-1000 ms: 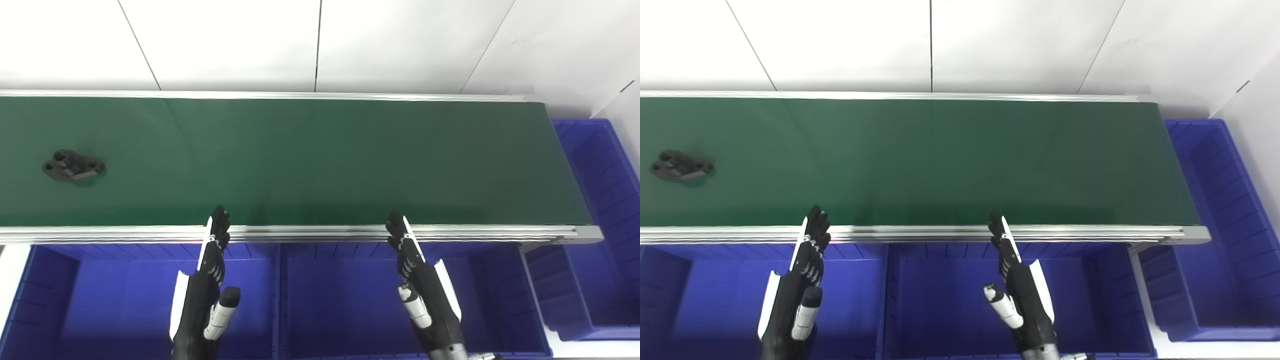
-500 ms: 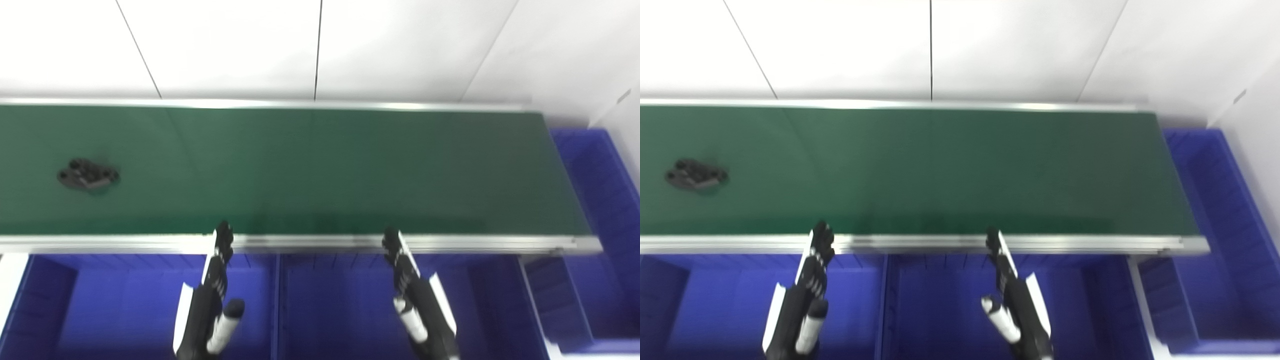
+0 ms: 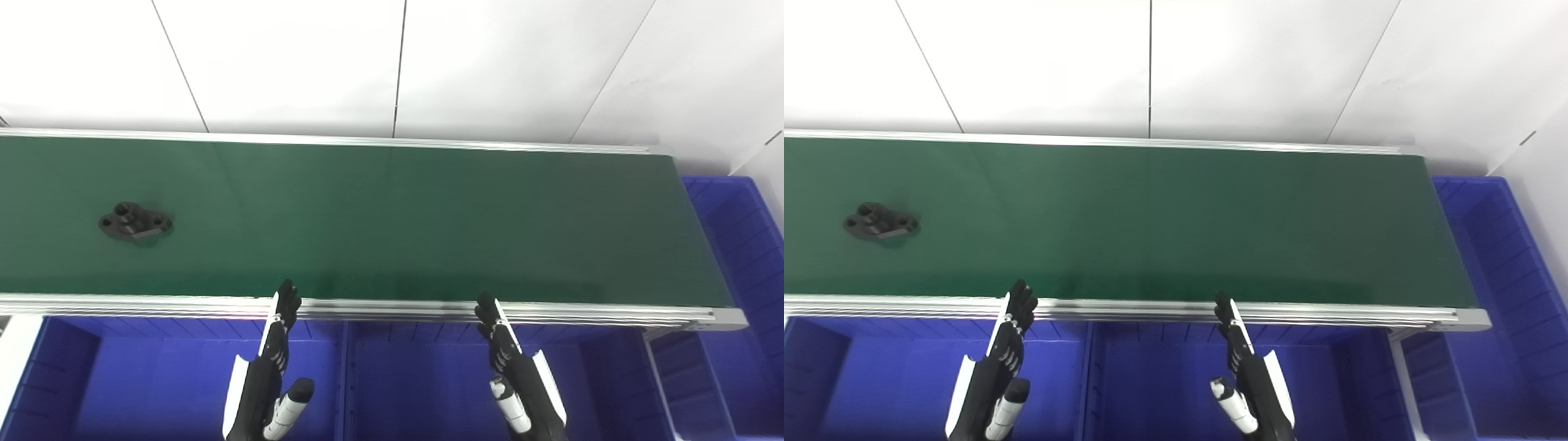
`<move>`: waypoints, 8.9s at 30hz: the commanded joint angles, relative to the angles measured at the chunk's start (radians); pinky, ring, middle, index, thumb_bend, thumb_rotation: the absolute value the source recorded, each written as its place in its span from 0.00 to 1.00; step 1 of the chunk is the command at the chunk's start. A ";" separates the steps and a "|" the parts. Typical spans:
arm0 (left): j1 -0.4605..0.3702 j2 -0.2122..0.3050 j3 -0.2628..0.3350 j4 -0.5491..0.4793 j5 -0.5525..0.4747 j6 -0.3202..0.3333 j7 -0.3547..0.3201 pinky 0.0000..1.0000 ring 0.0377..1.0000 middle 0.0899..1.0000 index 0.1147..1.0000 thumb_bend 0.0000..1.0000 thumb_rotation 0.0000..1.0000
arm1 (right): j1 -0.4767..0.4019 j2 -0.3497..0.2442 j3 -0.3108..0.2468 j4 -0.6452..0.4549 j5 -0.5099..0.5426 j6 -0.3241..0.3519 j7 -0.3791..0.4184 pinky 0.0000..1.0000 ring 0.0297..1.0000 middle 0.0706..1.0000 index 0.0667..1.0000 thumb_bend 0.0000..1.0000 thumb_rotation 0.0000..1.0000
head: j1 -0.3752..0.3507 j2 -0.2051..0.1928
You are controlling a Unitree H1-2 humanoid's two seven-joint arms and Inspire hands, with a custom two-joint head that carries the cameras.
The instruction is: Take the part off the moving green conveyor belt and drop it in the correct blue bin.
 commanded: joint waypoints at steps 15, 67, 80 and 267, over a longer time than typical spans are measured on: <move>0.002 -0.033 -0.018 0.023 0.046 -0.064 0.032 0.95 0.95 1.00 1.00 0.82 0.92 | 0.002 -0.017 -0.024 0.003 0.021 -0.063 0.011 1.00 1.00 1.00 1.00 1.00 0.96 | 0.077 -0.046; -0.029 -0.020 -0.071 0.069 0.072 -0.072 0.119 0.78 0.90 1.00 1.00 0.77 0.92 | -0.011 -0.038 -0.058 0.019 -0.093 -0.176 -0.001 1.00 1.00 1.00 1.00 0.99 0.88 | 0.126 -0.076; -0.019 -0.013 -0.067 0.014 0.081 -0.038 0.102 0.84 0.93 1.00 1.00 0.77 0.92 | -0.082 0.000 -0.052 -0.188 -0.293 -0.130 -0.037 1.00 1.00 1.00 1.00 0.97 0.81 | 0.104 -0.003; 0.044 -0.002 -0.065 -0.366 -0.083 0.256 -0.020 1.00 1.00 1.00 1.00 0.79 0.91 | -0.281 -0.096 0.339 -0.216 -1.337 0.507 0.489 0.40 0.55 0.66 0.73 0.98 0.58 | -0.127 0.322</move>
